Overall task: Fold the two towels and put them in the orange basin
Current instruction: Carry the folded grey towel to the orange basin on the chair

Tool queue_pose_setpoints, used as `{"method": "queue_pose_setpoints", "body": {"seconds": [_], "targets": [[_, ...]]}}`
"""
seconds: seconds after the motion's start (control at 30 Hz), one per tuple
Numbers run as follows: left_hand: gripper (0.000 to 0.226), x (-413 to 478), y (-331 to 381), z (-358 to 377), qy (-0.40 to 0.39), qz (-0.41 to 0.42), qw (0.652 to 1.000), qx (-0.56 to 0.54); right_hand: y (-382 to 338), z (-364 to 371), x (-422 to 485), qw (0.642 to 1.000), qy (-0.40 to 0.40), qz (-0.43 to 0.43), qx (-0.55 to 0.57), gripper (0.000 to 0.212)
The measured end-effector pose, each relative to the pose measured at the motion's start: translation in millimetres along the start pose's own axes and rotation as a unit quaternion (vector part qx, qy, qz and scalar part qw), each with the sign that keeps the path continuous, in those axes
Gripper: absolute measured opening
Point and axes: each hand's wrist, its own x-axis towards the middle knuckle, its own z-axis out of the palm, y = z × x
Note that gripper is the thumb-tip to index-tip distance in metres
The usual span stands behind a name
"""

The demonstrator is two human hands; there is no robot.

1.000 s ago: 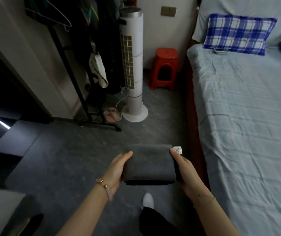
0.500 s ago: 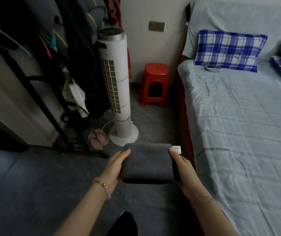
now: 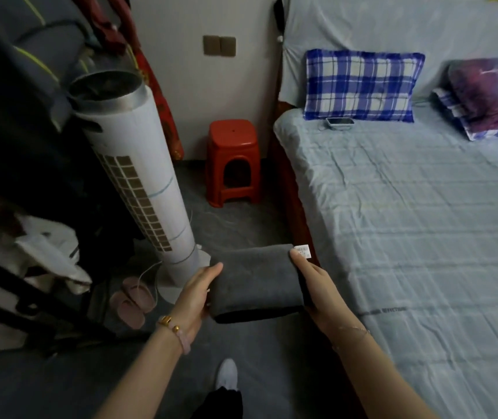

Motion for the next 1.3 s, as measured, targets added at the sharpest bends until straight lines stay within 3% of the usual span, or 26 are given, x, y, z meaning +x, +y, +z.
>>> {"method": "queue_pose_setpoints", "body": {"seconds": [0.1,0.17,0.37,0.7,1.07,1.2,1.3], "targets": [[0.019,39.2,37.1,8.9,-0.017,-0.005,1.000,0.011,-28.4,10.7,39.9,1.000,0.009,-0.001,0.001,0.061],[0.018,65.2,57.6,16.0,-0.023,-0.013,0.999,0.021,-44.1,15.2,64.1,1.000,0.012,-0.008,0.007,0.055],[0.042,132.3,95.7,35.1,-0.033,-0.036,0.998,0.032,-80.5,18.8,120.7,0.999,0.029,-0.024,0.036,0.042],[0.027,222.8,147.9,83.9,-0.036,-0.032,0.998,0.041,-139.1,4.2,223.4,0.999,0.027,-0.014,0.044,0.047],[0.031,313.2,198.2,140.2,-0.001,-0.019,0.999,0.040,-216.0,-17.4,315.8,0.999,0.047,-0.015,0.012,0.033],[0.031,337.6,211.4,162.4,-0.017,-0.018,0.998,0.058,-233.3,-31.3,337.4,0.998,0.054,-0.013,0.019,0.043],[0.031,354.8,216.2,186.3,-0.041,-0.016,0.996,0.077,-243.3,-49.2,345.4,0.997,0.072,-0.023,0.036,0.034]]}}
